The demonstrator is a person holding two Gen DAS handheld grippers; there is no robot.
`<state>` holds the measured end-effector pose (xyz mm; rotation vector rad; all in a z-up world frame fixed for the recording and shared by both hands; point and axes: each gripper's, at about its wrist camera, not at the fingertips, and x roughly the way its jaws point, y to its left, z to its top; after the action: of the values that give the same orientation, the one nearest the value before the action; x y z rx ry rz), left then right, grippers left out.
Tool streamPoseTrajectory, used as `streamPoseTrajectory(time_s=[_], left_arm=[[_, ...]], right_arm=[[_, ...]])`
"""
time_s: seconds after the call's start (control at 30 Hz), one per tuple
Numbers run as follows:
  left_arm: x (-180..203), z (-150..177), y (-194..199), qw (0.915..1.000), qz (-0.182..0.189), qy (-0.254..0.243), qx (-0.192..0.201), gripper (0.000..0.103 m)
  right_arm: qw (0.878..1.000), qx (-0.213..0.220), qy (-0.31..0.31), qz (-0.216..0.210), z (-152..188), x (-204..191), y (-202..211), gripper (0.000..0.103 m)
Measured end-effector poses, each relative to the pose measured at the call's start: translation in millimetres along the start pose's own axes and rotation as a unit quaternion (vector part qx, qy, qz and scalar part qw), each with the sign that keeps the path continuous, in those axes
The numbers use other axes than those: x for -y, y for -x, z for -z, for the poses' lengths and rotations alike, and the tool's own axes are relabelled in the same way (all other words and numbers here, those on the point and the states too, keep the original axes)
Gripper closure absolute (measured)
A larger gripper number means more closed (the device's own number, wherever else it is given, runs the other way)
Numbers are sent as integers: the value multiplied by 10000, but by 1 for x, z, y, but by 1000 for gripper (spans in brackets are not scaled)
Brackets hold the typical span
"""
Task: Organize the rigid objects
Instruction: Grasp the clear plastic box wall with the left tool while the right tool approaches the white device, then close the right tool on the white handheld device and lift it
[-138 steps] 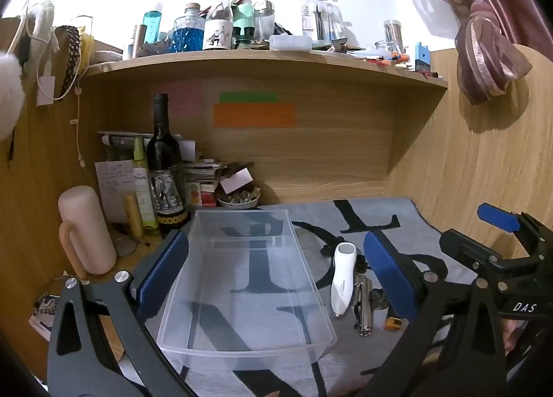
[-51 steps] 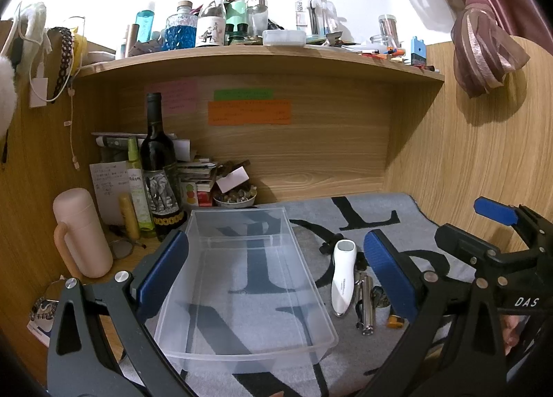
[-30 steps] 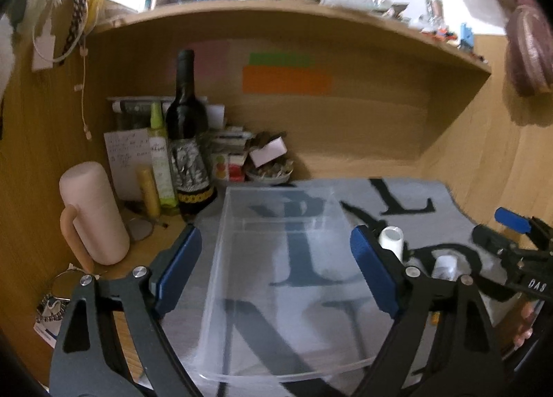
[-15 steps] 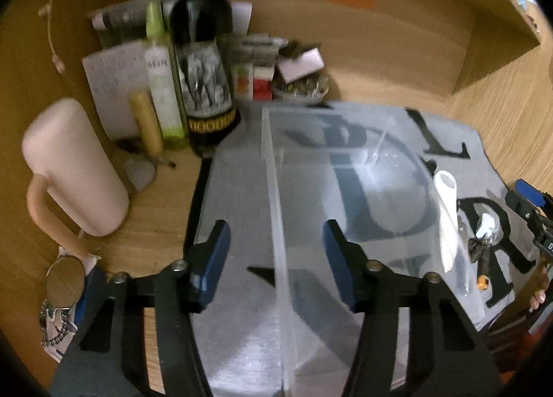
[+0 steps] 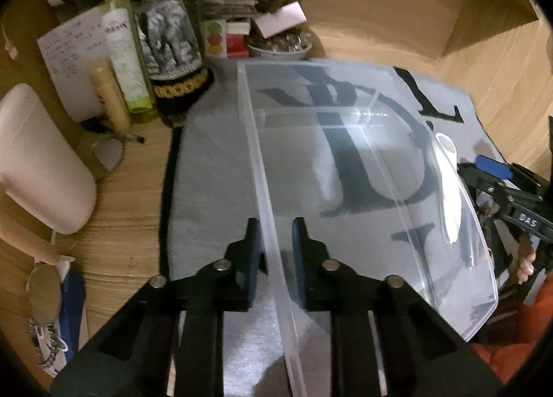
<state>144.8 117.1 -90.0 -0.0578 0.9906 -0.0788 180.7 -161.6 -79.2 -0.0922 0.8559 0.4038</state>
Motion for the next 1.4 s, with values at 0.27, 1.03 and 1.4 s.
streamPoseTrajectory(time_s=[0.27,1.03,1.4], left_arm=[[-4,1,-3,10000,69,55,5,92],[1,6,5,9994,-136,-40,305,92],[0,5,7,9994,-86,31,332,92]], right_arm=[[9977,-639,-196,-113,-4,-6,-39,49],[9995,-300,66,-45,-4,-15,-35,84],[9995,283,115,-54,-14,-20,4,84]])
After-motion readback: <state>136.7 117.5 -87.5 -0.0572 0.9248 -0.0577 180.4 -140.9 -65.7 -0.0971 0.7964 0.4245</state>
